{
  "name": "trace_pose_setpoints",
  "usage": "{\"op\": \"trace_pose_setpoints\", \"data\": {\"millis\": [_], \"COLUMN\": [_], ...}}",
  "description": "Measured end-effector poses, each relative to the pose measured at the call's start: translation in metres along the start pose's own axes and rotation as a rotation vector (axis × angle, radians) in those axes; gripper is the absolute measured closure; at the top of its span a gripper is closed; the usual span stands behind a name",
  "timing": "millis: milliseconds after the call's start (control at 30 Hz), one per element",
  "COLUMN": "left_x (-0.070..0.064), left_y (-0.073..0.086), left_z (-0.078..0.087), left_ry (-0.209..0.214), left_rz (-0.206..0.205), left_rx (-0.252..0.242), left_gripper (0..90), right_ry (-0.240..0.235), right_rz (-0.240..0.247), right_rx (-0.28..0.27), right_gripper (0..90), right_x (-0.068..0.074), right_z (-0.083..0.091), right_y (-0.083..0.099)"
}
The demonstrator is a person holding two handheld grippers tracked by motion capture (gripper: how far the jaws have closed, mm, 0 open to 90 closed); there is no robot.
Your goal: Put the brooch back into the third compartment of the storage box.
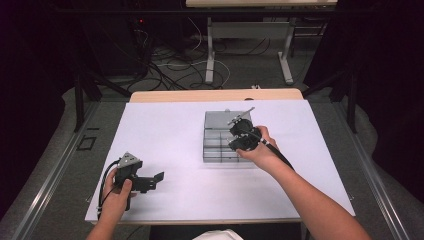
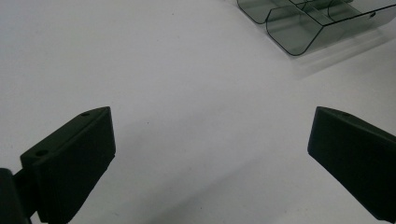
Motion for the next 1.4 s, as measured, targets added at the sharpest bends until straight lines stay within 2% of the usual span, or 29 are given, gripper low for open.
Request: {"op": "trace_pose_setpoints", "data": {"millis": [200,300,333,433,567,600,633,733,933,1000,1100,1133,1300,1400], "left_x": [0.0,0.0,0.0,0.0,0.001,0.0,0.0,0.001,0.0,0.0,0.0,0.0,0.0,0.0], "left_y": [0.0,0.0,0.0,0.0,0.0,0.0,0.0,0.0,0.0,0.0,0.0,0.0,0.0,0.0], "left_z": [0.0,0.0,0.0,0.0,0.0,0.0,0.0,0.0,0.0,0.0,0.0,0.0,-0.001,-0.001], "left_ry": [0.0,0.001,0.0,0.0,0.0,0.0,0.001,0.001,0.002,0.003,0.002,0.003,0.001,0.001], "left_rz": [0.001,0.0,-0.001,0.0,-0.006,-0.005,0.002,-0.005,-0.002,-0.003,-0.002,-0.002,0.002,0.001], "left_rx": [-0.002,-0.002,0.0,0.0,0.005,0.003,-0.005,0.001,0.002,0.001,0.001,0.001,0.0,-0.002], "left_gripper": [0.9,0.9,0.9,0.9,0.9,0.9,0.9,0.9,0.9,0.9,0.9,0.9,0.9,0.9], "right_ry": [-0.004,0.011,0.002,0.015,0.016,0.029,0.016,0.031,0.036,0.043,0.056,0.056,0.059,0.068], "right_rz": [-0.01,-0.005,-0.009,-0.007,-0.012,-0.004,-0.015,-0.012,-0.012,-0.002,-0.009,0.002,-0.008,0.001], "right_rx": [-0.01,0.006,-0.008,-0.021,-0.021,-0.022,-0.042,-0.021,-0.048,-0.036,-0.044,-0.05,-0.047,-0.069], "right_gripper": [79.8,79.8,79.8,79.8,79.8,79.7,79.8,79.8,79.7,79.7,79.8,79.7,79.7,79.7], "right_x": [-0.002,-0.004,-0.004,-0.007,-0.009,-0.011,-0.011,-0.013,-0.018,-0.019,-0.022,-0.023,-0.026,-0.029], "right_z": [0.0,0.0,0.0,-0.002,-0.002,-0.003,-0.004,-0.004,-0.006,-0.005,-0.006,-0.006,-0.007,-0.01], "right_y": [-0.003,-0.005,-0.006,-0.008,-0.01,-0.01,-0.011,-0.011,-0.013,-0.014,-0.015,-0.015,-0.016,-0.017]}}
Point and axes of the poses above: each handheld gripper's, and its own axes: z roughly backward along the jaws, y roughly out of its underside, x roughly to its left, the point moved 2 cm from there along -z, roughly forward along the jaws, and after that the axes turned 8 degrees about -z, right-handed, at the moved point
